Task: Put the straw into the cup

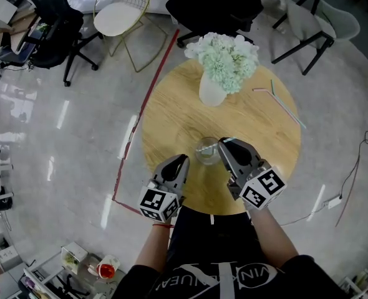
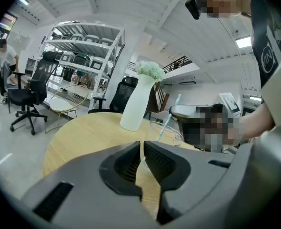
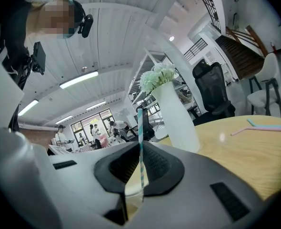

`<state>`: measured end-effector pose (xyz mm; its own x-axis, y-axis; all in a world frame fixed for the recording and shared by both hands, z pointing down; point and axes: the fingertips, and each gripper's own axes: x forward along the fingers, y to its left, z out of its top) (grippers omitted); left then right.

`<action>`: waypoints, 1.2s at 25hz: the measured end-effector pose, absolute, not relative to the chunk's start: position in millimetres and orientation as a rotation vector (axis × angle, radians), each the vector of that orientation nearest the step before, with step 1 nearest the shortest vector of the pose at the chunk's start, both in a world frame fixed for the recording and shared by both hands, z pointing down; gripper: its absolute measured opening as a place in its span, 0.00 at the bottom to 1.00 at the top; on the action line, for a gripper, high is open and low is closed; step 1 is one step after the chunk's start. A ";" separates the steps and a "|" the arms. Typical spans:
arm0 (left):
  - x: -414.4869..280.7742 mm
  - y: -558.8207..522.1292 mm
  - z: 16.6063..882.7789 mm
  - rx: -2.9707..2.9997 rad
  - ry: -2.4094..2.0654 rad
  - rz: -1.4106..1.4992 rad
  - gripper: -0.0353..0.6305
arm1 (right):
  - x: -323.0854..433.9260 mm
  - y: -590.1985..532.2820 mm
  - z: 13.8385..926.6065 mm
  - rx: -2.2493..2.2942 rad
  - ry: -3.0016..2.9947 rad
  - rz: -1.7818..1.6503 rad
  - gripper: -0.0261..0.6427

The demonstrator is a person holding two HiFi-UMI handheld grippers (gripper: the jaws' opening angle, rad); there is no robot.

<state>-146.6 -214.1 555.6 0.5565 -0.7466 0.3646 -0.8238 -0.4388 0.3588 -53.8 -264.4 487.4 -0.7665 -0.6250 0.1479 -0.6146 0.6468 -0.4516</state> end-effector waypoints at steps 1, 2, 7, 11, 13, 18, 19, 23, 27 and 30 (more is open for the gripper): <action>-147.1 -214.1 555.3 2.296 -1.264 0.207 0.11 | -54.2 -264.5 487.6 -1.067 2.831 -0.761 0.07; -147.5 -213.8 555.1 2.296 -1.264 0.208 0.11 | -54.5 -264.5 488.3 -1.068 2.831 -0.758 0.07; -146.8 -210.1 556.4 2.288 -1.263 0.213 0.11 | -54.0 -263.6 491.0 -1.077 2.825 -0.758 0.07; -143.3 -209.7 558.2 2.290 -1.254 0.205 0.11 | -52.0 -264.8 493.0 -1.091 2.815 -0.754 0.07; -141.9 -209.8 558.6 2.290 -1.249 0.202 0.11 | -50.2 -265.1 494.4 -1.099 2.813 -0.758 0.07; -140.9 -208.4 557.6 2.289 -1.243 0.199 0.11 | -46.8 -263.0 495.0 -1.116 2.808 -0.769 0.07; -140.9 -208.1 557.6 2.289 -1.243 0.199 0.11 | -46.2 -262.6 495.4 -1.119 2.808 -0.770 0.07; -140.3 -206.6 558.2 2.293 -1.240 0.203 0.11 | -42.4 -260.8 497.9 -1.137 2.802 -0.782 0.07; -139.5 -203.6 557.0 2.297 -1.235 0.204 0.11 | -40.3 -258.0 497.4 -1.149 2.793 -0.788 0.07; -139.3 -201.4 557.0 2.294 -1.234 0.204 0.11 | -39.8 -256.1 497.4 -1.154 2.791 -0.793 0.07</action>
